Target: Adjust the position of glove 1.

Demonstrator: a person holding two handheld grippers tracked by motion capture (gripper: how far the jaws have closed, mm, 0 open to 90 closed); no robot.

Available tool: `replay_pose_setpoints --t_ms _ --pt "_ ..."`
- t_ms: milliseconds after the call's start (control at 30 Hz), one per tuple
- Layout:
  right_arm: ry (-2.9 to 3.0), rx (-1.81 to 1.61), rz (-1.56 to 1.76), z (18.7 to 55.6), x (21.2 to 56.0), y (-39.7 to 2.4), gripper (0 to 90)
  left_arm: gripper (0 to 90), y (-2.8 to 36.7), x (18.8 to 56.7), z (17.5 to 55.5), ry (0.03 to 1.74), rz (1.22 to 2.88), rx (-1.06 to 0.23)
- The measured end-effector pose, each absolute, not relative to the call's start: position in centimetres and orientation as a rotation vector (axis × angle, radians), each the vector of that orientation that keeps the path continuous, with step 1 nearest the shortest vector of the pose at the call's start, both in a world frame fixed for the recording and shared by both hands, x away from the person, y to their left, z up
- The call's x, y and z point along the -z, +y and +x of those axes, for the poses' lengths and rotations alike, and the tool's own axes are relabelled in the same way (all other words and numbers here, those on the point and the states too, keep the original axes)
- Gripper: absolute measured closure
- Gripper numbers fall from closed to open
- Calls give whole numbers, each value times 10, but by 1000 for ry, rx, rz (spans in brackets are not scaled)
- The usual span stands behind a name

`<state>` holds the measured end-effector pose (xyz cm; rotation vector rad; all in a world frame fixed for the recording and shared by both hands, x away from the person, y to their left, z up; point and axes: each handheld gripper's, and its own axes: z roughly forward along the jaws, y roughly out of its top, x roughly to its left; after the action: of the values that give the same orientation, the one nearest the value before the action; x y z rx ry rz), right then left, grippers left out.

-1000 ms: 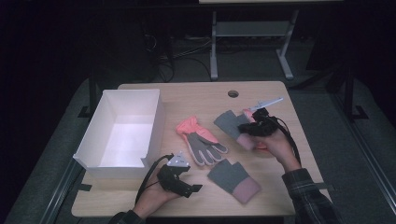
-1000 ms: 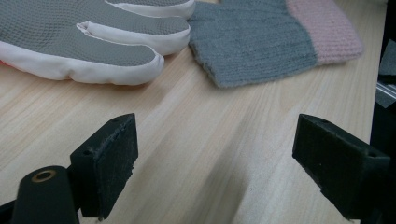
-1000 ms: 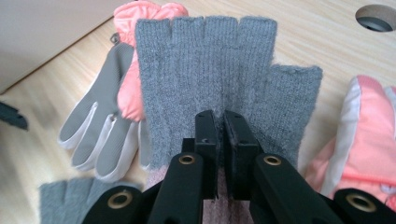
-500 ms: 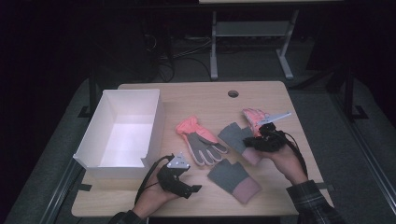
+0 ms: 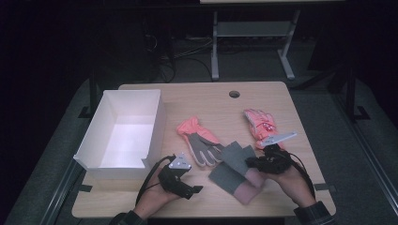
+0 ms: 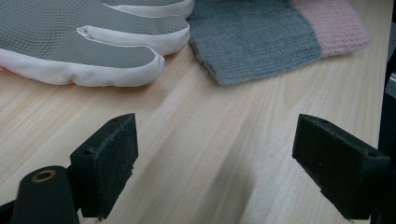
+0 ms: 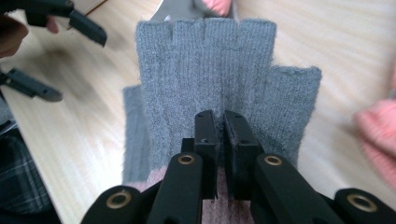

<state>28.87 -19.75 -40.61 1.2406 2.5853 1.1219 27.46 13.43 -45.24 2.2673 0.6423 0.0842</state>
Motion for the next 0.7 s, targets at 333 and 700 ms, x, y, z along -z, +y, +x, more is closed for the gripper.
replay_pose_setpoints --t_ms 333,700 --pt "2621 -1059 1250 266 418 -187 845 138 133 453 274 649 2264 -84" --pt "2654 -1007 1242 262 426 -175 843 138 133 453 274 636 2281 -83"
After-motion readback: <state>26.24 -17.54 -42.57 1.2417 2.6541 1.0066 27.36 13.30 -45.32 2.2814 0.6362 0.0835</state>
